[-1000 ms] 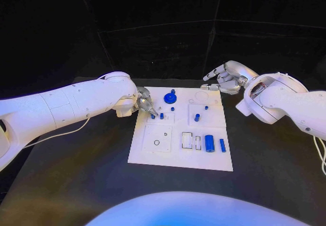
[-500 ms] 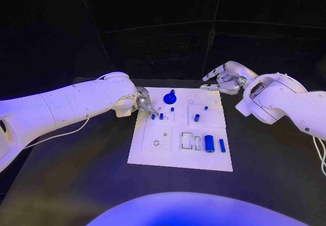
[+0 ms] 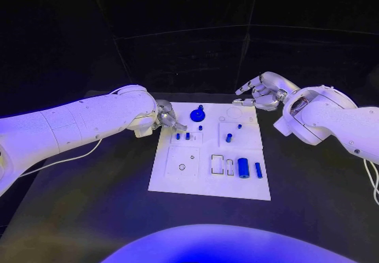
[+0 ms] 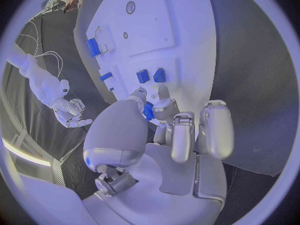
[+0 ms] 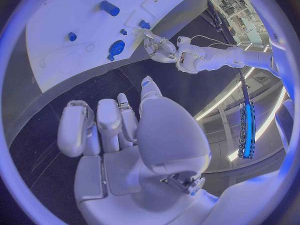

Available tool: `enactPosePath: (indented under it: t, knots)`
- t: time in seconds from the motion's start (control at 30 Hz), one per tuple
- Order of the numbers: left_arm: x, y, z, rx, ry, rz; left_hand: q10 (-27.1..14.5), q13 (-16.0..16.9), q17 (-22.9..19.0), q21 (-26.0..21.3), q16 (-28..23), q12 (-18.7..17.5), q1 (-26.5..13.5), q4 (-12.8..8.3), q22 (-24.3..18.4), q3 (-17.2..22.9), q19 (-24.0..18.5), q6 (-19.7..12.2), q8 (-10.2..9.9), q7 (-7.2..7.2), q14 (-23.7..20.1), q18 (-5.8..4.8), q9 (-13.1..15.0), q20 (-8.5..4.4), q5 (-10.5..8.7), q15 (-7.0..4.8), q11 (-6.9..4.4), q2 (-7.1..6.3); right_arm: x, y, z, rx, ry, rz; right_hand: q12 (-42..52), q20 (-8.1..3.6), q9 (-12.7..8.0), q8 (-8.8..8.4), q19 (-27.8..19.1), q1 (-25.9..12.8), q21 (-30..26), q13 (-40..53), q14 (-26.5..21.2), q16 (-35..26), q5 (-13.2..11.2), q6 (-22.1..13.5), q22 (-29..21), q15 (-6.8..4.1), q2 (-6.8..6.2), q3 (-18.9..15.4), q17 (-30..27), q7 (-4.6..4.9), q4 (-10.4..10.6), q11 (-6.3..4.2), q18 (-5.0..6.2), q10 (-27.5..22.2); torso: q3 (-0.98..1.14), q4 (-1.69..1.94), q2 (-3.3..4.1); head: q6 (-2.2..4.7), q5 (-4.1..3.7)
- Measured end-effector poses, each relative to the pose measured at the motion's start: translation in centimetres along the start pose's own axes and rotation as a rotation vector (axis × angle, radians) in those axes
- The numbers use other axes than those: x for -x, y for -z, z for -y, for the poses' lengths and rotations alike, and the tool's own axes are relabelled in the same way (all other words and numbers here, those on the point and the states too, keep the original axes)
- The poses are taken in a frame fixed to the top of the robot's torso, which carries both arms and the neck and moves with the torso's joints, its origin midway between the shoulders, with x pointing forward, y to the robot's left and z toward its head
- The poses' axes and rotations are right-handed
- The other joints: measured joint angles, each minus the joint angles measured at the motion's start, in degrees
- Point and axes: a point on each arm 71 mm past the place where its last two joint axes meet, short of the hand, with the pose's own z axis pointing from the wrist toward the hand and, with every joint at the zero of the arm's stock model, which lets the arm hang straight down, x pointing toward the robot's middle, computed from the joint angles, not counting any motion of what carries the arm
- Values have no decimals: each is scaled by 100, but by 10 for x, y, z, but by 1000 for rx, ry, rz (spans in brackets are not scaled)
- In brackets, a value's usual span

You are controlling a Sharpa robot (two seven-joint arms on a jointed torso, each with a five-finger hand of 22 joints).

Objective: Assemble the parts on the task board

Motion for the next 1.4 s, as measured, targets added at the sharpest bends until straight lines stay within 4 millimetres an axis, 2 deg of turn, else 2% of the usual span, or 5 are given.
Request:
enactPosePath:
  t: [0.27, 0.37, 0.5, 0.93, 1.4]
  knots:
    - [14, 9, 0, -103, 99, 104, -1320, -1506, 0, -2061, -837, -1335, 619, -91, -1261, -190, -897, -697, -490, 326, 8, 377, -229, 152, 0, 199, 301, 248, 1, 0, 1, -3, 1, 2, 0, 0, 0, 0, 0, 0, 0, 0, 0, 0, 0, 0, 0, 0, 0, 0, 0, 0, 0, 0, 0, 0, 3, 2, -1, 36, -36]
    - [17, 11, 9, -205, 148, 143, -2188, -1954, -1109, -3648, -2239, -2023, 1500, -445, -2418, 146, -1784, -1078, -933, 610, -700, 547, -588, 320, 16, 432, 548, 368, 1, 0, 2, -4, 1, 3, 0, 0, 0, 0, 0, 0, 0, 0, 0, 0, 0, 0, 0, 0, 0, 0, 0, 0, 0, 0, 0, 0, 5, 4, -1, 55, -42]
    - [14, 11, 26, -352, 175, 181, -2656, -2645, -1986, -4111, -3103, -2880, 2283, -846, -2738, 652, -2067, -1130, -1425, 830, -1310, 549, -1135, 473, 37, 633, 744, 255, 1, 0, 2, -5, 1, 4, 0, 0, 0, 0, 0, 0, 0, 0, 0, 0, 0, 0, -7, 0, 0, 0, 0, 0, 0, 21, 0, -21, 4, 4, 2, 77, -51]
    - [0, 3, 60, -630, -75, 274, -2481, -4171, -1927, -4104, -2523, -4163, 2236, -1076, -2853, 1043, -1659, -605, -2244, 838, -816, 624, -2359, 640, 17, 719, 895, -294, -1, -2, 0, 1, 0, 1, 0, 0, 0, 0, 0, 0, -23, -5, 0, 0, 20, 0, -15, 0, 0, 0, -5, 0, 0, 21, 0, -21, 0, -14, 5, 139, -110]
    - [-8, -12, 70, -588, -328, 284, -2235, -4631, -810, -2347, -1303, -4279, 2065, -1160, -1533, 689, -611, -265, -2461, 700, -29, 528, -2813, 509, 18, 583, 753, -316, -2, -3, -2, 5, -2, -1, 0, 0, 0, 0, 0, 17, -23, -4, 0, 0, 20, 0, -15, 0, 17, 0, -4, 0, 0, 21, 0, -21, -1, -10, 4, 188, -133]
